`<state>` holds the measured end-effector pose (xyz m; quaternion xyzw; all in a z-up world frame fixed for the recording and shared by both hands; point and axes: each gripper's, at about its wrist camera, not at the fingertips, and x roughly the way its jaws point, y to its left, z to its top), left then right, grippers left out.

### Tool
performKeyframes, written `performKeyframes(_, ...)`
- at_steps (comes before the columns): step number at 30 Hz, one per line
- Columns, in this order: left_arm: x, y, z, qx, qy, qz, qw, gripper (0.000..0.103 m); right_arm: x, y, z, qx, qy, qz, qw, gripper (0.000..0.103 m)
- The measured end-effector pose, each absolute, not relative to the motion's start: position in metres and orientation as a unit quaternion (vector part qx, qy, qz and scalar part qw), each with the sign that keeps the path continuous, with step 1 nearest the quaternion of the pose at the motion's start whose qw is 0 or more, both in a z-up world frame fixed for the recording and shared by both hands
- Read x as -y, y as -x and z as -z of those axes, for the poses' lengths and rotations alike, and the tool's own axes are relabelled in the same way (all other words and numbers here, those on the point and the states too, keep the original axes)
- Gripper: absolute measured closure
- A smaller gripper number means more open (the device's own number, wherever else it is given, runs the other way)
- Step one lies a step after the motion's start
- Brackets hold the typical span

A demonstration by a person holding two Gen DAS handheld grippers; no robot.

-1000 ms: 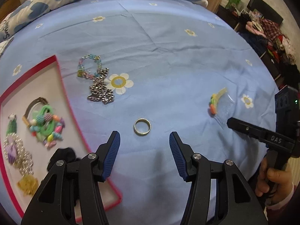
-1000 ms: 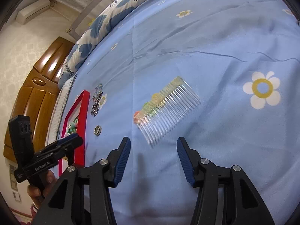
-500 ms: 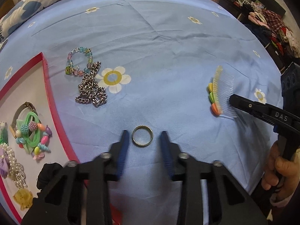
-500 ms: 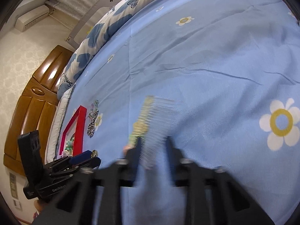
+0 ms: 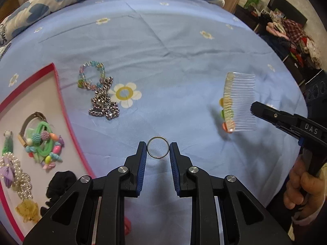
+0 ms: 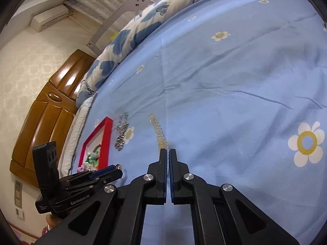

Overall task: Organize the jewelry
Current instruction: 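Carry the gold ring and hair comb into the tray and open both tools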

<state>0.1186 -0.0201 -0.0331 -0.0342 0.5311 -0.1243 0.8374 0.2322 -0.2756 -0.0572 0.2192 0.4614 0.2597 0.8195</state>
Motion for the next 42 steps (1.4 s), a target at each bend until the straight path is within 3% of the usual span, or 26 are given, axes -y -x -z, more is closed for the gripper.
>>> performKeyframes(21, -0.061, -0.063, -0.011, -0.487, 0.103, 0.057, 0.866, 0.082, 0.216, -0.213, 0.027, -0.454, -0.187, -0.331, 0.806, 0.102)
performKeyframes(42, -0.169, -0.013, -0.009, -0.466, 0.167, -0.057, 0.867, 0.082, 0.109, -0.189, 0.023, -0.479, -0.139, -0.426, 0.755, 0.102)
